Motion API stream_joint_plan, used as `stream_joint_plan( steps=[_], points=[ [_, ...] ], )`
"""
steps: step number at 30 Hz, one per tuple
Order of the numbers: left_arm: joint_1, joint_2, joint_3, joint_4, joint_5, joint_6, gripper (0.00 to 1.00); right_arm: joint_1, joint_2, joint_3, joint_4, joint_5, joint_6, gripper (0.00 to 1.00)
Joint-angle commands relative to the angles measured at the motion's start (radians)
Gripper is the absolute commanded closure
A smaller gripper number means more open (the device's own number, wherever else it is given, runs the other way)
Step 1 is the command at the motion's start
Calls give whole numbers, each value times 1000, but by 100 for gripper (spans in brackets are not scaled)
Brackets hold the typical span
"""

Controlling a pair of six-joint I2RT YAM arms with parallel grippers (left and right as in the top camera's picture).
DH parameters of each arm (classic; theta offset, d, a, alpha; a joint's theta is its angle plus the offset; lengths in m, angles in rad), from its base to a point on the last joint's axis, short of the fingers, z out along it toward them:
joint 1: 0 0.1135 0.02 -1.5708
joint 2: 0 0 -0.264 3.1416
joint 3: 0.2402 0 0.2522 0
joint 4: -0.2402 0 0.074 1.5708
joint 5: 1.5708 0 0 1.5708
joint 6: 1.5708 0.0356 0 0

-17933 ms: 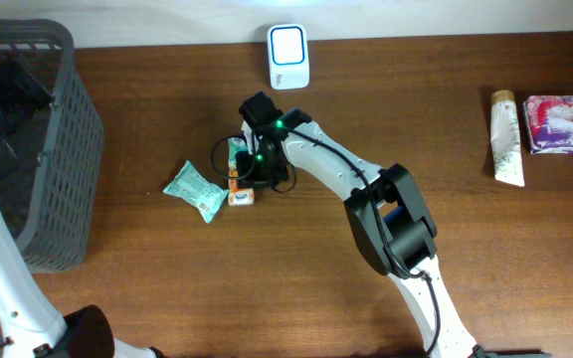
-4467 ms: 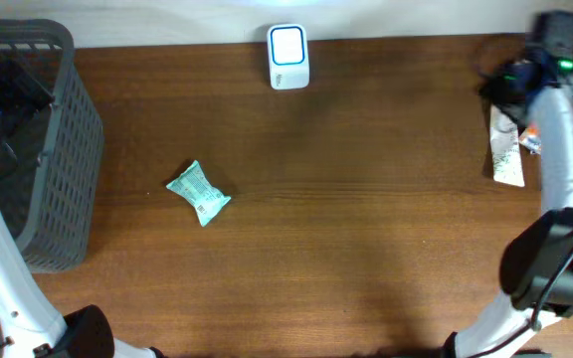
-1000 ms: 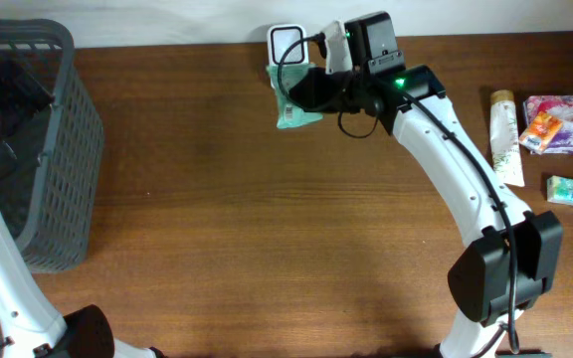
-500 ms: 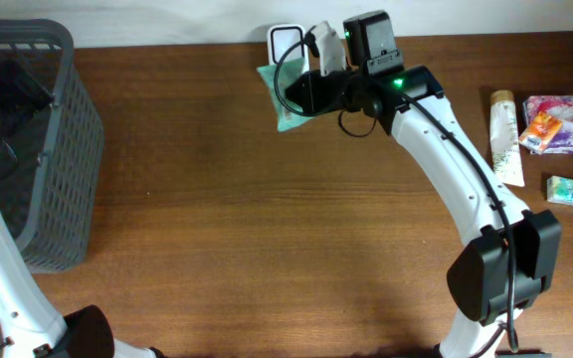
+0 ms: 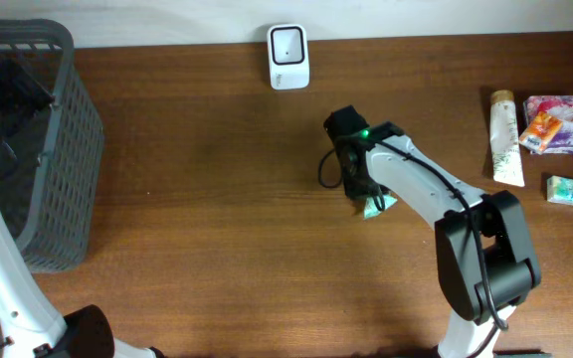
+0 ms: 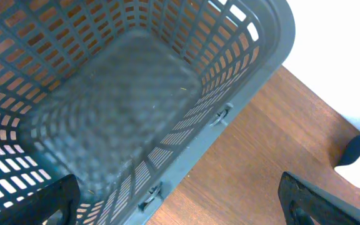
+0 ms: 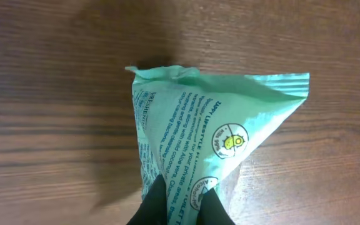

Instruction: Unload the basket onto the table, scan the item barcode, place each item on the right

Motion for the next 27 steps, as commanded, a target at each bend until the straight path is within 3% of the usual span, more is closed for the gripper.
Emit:
stream_joint_plan(
  steps=[1,8,10,12,17,19,20,22,27],
  points=[
    [5,0,7,1,-7,16,1,1,-6,-21,11,43,9,95],
    [5,0,7,1,-7,16,1,8,-4,-101,74,3,9,89],
    [5,0,7,1,-7,16,1,40,-4,-101,80,-50,10,84],
    [5,0,7,1,-7,16,1,86,-4,-101,93,-51,9,71],
    [5,0,7,1,-7,16,1,224,-4,-66,97,-55,32,55],
    [5,0,7,1,-7,16,1,259,-4,-34,93,-50,32,57],
    [5,0,7,1,-7,16,1,271,-4,-17,84,-31,32,79],
    [5,0,7,1,-7,16,1,276,-4,-9,81,39,36,96],
    [5,0,7,1,-7,16,1,274,-4,-9,-10,404,87,96]
  ],
)
